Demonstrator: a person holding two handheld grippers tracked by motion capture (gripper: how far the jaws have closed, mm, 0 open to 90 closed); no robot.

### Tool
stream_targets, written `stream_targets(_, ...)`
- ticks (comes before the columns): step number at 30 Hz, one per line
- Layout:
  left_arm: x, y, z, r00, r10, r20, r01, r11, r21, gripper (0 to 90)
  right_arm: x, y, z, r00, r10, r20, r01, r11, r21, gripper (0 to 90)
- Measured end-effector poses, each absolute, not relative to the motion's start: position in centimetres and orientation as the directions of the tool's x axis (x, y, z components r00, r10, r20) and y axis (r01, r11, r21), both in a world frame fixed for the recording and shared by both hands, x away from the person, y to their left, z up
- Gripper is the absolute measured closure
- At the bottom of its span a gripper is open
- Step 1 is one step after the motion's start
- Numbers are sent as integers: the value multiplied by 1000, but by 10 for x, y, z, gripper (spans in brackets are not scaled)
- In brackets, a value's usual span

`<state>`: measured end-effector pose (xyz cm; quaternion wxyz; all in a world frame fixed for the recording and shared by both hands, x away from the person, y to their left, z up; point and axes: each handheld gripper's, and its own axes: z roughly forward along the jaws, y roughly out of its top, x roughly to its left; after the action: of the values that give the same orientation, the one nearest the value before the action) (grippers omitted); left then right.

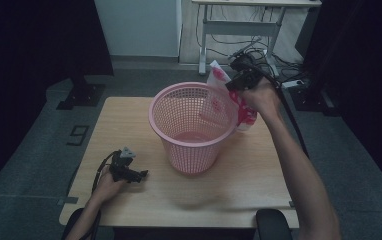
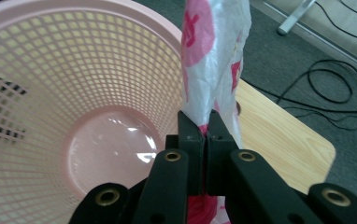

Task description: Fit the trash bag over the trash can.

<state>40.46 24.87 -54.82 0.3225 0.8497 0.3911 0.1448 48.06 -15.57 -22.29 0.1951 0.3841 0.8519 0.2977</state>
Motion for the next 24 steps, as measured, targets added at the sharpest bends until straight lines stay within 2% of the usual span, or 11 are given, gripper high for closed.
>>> stream_targets(10,405,249,-548,652,758,-7,571,-486,661,0,485,-108,-233,-711,703,-25,529,558,640,878)
stream_targets(24,405,249,-548,652,758,-7,571,-486,661,0,494,-38,-284,-788,614,47,532,639,556,870)
